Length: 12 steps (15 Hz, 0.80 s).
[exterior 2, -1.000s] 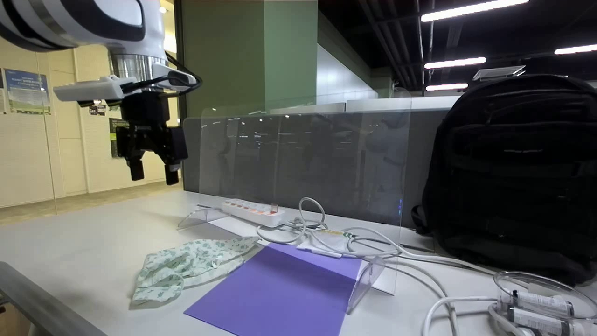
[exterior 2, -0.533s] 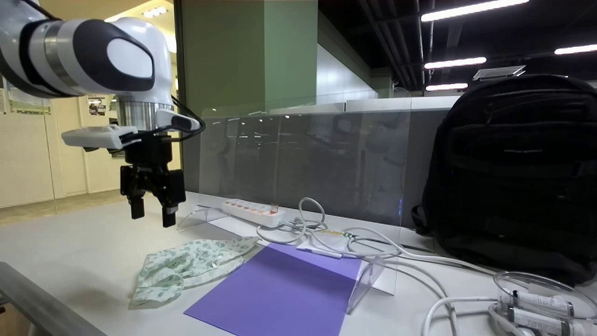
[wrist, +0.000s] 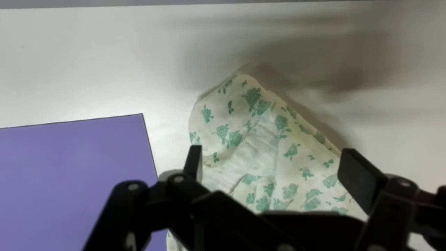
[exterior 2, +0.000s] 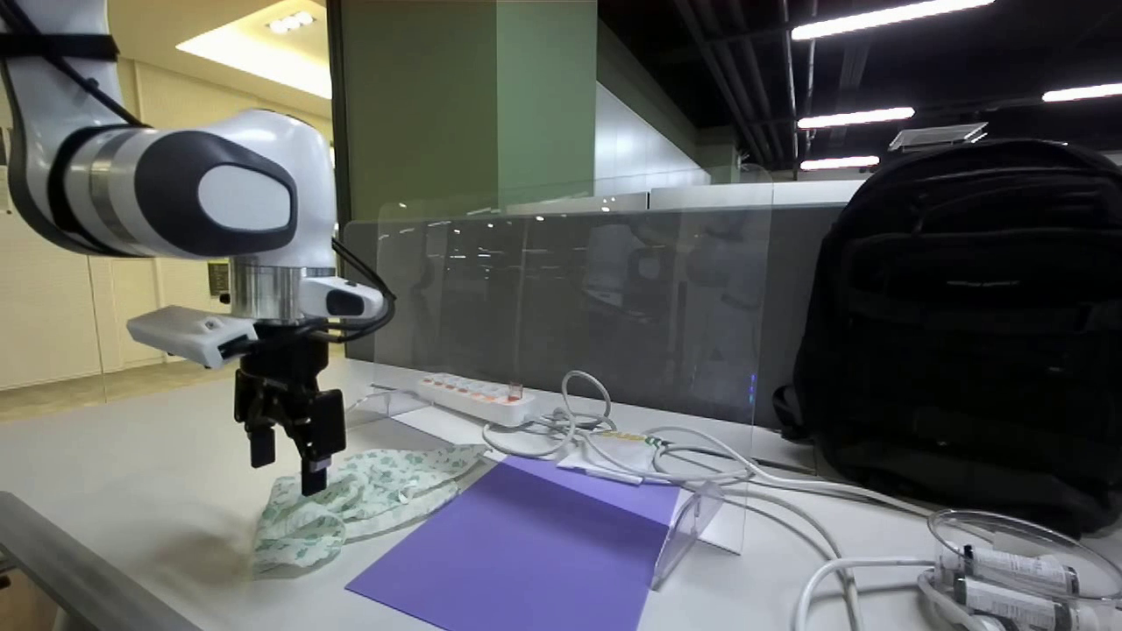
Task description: Hang the cloth on the screen
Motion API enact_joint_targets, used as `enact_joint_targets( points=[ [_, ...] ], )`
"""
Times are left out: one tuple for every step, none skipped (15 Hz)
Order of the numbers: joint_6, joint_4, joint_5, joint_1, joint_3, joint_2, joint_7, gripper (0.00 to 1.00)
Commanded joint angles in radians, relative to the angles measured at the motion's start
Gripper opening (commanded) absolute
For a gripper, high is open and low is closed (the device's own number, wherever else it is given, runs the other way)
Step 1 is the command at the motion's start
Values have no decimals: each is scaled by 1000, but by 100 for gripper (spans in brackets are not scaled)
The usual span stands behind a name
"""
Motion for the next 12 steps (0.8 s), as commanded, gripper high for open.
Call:
enact_joint_targets(
  points=[
    [73,19,61,-3,22,64,-21,100],
    [89,25,73,-7,31,80,-26,100],
    [103,30,77,-9,36,92,-23,100],
    [117,34,79,-11,41,104,-21,75],
    [130,39,87,-17,53,113,-22,75],
    [145,40,86,-20,58,120,-20,69],
    [158,43,84,-23,62,127,-17,60],
    [167,46,86,-31,71,134,-18,53],
    [177,48,84,-33,73,139,-15,46],
    [185,51,88,-42,84,146,-16,38],
    [193,52,87,-45,87,150,-13,32],
    [197,54,87,-51,93,153,-13,25]
  ],
)
